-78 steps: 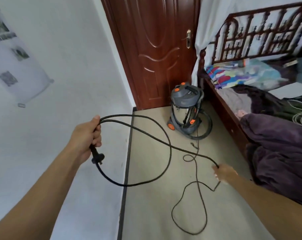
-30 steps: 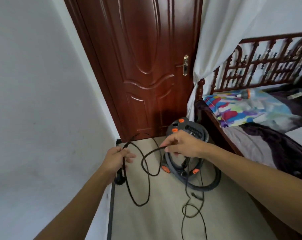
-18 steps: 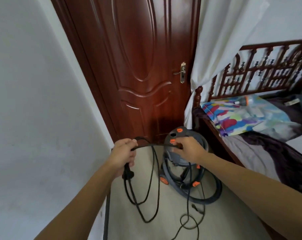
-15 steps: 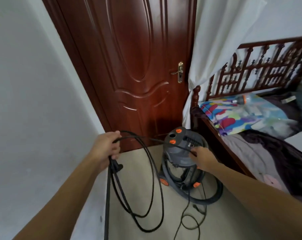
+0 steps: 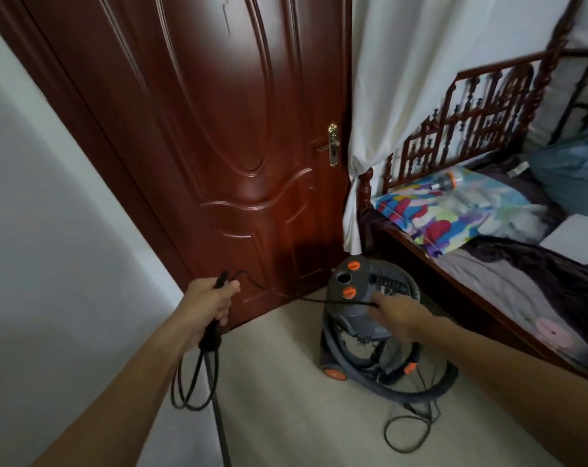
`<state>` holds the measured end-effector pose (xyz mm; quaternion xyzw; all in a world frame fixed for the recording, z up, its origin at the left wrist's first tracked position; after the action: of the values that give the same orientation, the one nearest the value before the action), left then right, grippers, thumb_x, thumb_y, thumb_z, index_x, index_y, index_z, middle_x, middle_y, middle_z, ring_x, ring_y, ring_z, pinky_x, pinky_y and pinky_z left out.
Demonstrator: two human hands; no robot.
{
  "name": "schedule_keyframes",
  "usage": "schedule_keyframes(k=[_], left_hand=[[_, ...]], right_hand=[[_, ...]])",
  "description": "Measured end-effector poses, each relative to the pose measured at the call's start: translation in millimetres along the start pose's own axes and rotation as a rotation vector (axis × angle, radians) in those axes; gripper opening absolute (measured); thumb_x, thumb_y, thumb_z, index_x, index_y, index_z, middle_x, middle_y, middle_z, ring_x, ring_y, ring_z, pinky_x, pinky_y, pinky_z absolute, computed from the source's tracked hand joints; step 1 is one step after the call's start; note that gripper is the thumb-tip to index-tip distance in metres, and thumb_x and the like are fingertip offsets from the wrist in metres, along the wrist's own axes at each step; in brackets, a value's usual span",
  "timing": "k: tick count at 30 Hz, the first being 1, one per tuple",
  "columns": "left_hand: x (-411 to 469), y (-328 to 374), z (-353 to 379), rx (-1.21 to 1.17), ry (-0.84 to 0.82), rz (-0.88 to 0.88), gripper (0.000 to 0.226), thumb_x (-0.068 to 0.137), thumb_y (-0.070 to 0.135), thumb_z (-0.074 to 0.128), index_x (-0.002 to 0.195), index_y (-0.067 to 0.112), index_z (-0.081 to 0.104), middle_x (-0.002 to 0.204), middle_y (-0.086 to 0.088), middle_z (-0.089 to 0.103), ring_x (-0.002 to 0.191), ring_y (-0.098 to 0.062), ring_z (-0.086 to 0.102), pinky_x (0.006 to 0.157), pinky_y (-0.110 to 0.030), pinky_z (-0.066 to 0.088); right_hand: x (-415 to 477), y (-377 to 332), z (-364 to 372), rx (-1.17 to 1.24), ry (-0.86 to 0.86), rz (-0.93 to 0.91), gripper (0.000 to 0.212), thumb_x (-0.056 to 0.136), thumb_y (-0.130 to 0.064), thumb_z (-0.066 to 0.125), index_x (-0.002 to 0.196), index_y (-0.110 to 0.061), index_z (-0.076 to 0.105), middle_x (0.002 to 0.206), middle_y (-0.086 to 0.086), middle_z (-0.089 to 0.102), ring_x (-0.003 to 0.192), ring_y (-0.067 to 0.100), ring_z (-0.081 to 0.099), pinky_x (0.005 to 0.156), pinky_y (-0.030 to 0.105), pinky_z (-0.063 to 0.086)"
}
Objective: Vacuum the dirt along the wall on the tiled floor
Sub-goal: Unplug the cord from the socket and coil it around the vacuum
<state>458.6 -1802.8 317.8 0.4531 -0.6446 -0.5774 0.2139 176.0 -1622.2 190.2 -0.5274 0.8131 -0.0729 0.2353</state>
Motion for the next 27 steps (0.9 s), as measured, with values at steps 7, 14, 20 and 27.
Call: schedule_keyframes(k=[7,14,20,27], left_hand=[[51.0,-9.6,62.6,-0.022,-0.207,-0.046,0.015,0.104,0.021,0.041,0.11,0.014,0.054,0.09,-0.013,0.075,0.09,-0.025,0.07,0.075,-0.032,0.049],[113.2,13.2,96.8,-0.133,-0.263,-0.063,0.022,0.103,0.018,0.044,0.081,0.014,0.044,0.05,0.003,0.03,0.041,-0.011,0.027,0.048,-0.029,0.03],[188.2,61.3,64.9,-0.211,-0.195,0.012,0.03,0.103,0.021,0.044,0.073,0.017,0.039,0.046,0.005,0.024,0.035,-0.009,0.02,0.044,-0.028,0.024],[251.0,66.8,64.8,0.269,-0.263,0.138,0.029,0.103,0.018,0.044,0.083,0.002,0.058,0.063,-0.009,0.066,0.059,-0.02,0.062,0.064,-0.025,0.051]], right_hand=[[0.1,-136.9,-110.8,0.062,0.351,-0.486,0.026,0.103,-0.027,0.05,0.115,-0.014,0.069,0.108,-0.005,0.069,0.097,0.01,0.057,0.076,0.018,0.039],[95.1,-37.7,-112.7,0.204,0.377,-0.188,0.02,0.089,-0.042,0.069,0.078,-0.03,0.057,0.067,-0.01,0.057,0.063,0.01,0.055,0.059,0.033,0.044],[144.2,178.5,3.4,0.138,0.051,0.574,0.031,0.095,-0.035,0.051,0.11,-0.013,0.067,0.106,0.011,0.067,0.099,0.03,0.065,0.079,0.034,0.051],[147.8,229.5,-22.3,0.647,0.452,0.761,0.046,0.103,-0.038,0.044,0.093,-0.001,0.069,0.089,0.022,0.071,0.089,0.037,0.067,0.071,0.035,0.045]])
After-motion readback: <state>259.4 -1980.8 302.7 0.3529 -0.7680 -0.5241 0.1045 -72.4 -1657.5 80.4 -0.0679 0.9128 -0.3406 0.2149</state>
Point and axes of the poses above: each hand's wrist, its own x-axis towards the middle knuckle, its own z-axis out of the palm, y = z × x, the point moved 9 cm from there along x, towards the middle knuckle
